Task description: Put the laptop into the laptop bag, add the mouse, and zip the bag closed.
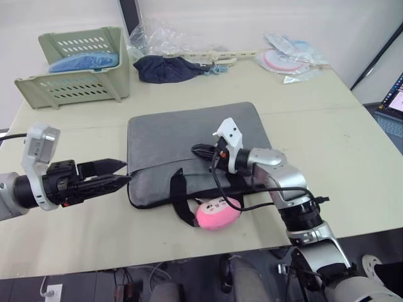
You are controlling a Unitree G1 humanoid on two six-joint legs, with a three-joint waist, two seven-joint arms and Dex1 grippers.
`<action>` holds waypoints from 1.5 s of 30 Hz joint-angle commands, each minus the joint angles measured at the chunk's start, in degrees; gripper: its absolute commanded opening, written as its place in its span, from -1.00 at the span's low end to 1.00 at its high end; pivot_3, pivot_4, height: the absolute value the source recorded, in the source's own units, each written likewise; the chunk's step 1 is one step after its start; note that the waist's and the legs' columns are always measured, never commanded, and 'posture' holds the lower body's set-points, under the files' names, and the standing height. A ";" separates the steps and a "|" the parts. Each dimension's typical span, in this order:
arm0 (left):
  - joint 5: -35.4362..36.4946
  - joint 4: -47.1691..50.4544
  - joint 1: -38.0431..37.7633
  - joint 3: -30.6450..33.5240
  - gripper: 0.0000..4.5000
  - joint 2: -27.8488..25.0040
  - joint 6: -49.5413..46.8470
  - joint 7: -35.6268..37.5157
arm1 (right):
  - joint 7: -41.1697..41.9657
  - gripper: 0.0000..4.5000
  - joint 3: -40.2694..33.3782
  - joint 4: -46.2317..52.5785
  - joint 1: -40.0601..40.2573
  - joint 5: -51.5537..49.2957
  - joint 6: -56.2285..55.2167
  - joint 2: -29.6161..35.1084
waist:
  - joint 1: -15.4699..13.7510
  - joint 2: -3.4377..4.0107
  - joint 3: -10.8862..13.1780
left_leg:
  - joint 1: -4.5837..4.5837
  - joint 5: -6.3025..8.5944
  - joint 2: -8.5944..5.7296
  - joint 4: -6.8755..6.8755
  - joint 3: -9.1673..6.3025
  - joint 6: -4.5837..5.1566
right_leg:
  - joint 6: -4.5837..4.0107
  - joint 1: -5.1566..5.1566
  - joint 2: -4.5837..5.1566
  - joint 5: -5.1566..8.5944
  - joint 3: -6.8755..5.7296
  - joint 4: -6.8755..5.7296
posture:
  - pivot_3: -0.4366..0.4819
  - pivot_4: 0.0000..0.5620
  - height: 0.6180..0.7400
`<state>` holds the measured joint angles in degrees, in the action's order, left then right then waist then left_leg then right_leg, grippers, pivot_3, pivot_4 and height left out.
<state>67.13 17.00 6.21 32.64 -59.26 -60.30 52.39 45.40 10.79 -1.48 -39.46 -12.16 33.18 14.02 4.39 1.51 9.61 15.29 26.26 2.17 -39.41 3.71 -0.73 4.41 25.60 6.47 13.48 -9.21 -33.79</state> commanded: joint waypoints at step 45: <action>-45.85 -59.59 47.55 -33.40 0.34 36.59 52.70 20.59 | -9.84 -1.00 -24.98 42.69 -6.25 -30.60 45.67 31.43 | -2.80 -0.46 0.81 | 0.80 -0.09 -0.32 -0.69 -0.05 0.36 | 0.66 0.00 0.23 -0.42 -0.05 0.14 | -0.05 -0.47 1.00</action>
<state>22.04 -41.82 52.18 -0.77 -23.66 -9.59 71.88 36.93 -11.87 39.07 -45.20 -41.47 78.20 44.61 1.59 1.05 10.42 16.09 26.17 1.84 -40.09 3.65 -0.38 5.07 25.60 6.70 13.06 -9.27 -33.64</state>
